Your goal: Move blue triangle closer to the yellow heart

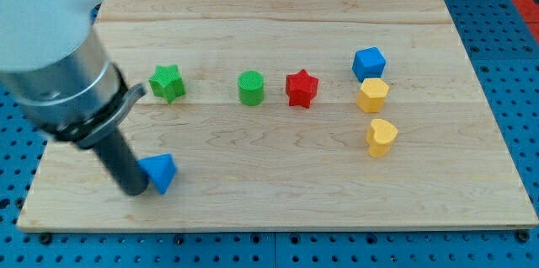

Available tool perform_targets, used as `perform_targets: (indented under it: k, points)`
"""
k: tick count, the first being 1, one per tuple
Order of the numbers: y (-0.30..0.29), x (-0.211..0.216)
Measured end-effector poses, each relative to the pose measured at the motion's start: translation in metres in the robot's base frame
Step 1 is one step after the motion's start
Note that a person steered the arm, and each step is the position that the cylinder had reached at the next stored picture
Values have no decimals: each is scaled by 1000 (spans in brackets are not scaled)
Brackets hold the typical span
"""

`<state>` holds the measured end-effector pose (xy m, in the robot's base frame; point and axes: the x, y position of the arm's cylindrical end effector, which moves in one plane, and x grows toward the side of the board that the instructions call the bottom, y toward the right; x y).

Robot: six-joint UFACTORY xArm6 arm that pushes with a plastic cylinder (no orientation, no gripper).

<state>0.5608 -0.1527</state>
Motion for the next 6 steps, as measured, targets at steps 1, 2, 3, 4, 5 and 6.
perform_targets:
  k: [1,2,3,4,5,6]
  points:
    - [54,-13]
    - [6,-12]
    - [16,-36]
    - [88,-54]
    - [117,-53]
    - [38,-59]
